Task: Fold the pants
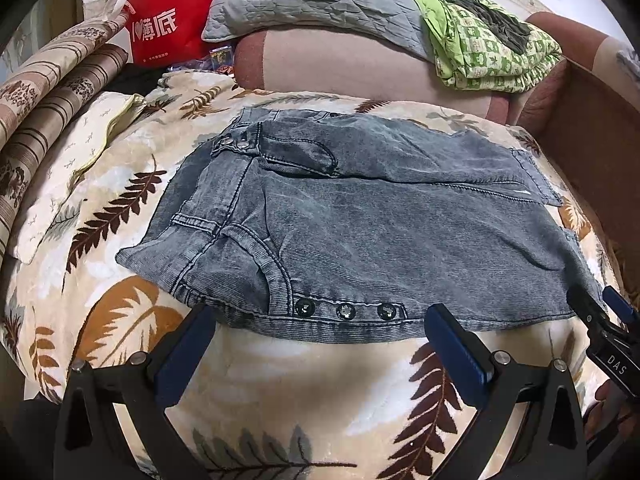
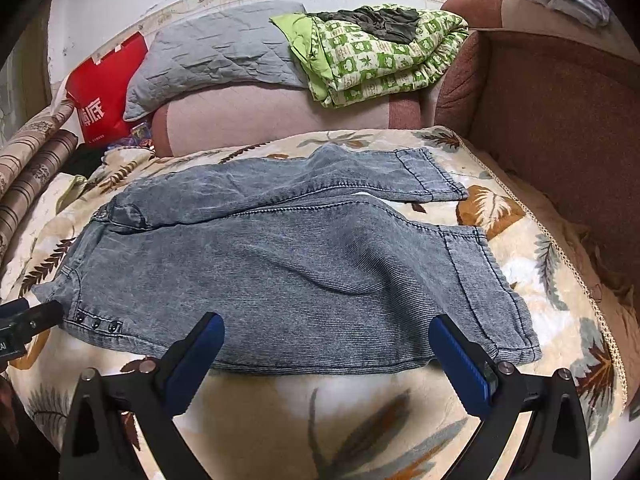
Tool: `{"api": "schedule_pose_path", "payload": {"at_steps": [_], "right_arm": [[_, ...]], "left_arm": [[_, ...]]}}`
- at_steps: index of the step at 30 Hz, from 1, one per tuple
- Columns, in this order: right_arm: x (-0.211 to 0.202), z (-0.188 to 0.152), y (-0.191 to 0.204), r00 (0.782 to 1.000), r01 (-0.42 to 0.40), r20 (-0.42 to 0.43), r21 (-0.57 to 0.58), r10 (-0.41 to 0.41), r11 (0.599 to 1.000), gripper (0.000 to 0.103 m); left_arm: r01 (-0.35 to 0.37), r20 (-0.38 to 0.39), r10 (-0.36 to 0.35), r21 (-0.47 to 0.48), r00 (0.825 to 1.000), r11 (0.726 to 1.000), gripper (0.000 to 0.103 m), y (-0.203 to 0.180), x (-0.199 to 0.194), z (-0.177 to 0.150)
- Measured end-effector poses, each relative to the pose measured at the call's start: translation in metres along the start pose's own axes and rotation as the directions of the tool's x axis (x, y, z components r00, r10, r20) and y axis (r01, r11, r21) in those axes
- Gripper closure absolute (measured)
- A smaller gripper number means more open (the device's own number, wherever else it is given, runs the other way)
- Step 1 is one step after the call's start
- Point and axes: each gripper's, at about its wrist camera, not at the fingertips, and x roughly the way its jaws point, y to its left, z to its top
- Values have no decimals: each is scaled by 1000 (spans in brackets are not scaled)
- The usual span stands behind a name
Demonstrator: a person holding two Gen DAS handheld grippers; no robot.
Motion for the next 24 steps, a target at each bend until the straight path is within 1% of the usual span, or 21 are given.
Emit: {"api": "schedule_pose_path", "payload": {"at_steps": [11,16,20,22,24], "right_arm": [[3,-1,-2,1000,-2,-8,5,2,1000,0],[4,-3,-1,1000,7,-13,4,-7,1000,0],[9,-5,-4,999,7,-40,27,-6,1000,0],[11,-6,-11,997,-21,-69,68,26,997,0],[10,-6,-25,990,-71,-111,157,89,985,0]], "left_arm": [[11,-27,-12,-22,1000,1000,0,8,5,-4],[9,-24,-10,-43,1000,999,0,15,4,-4],[14,-38,-17,-62,999,998,0,25,5,-4],[27,-62,-31,-62,998,998,0,32,8,-4],[34,-44,-37,-72,998,997,0,48,7,-4]]}}
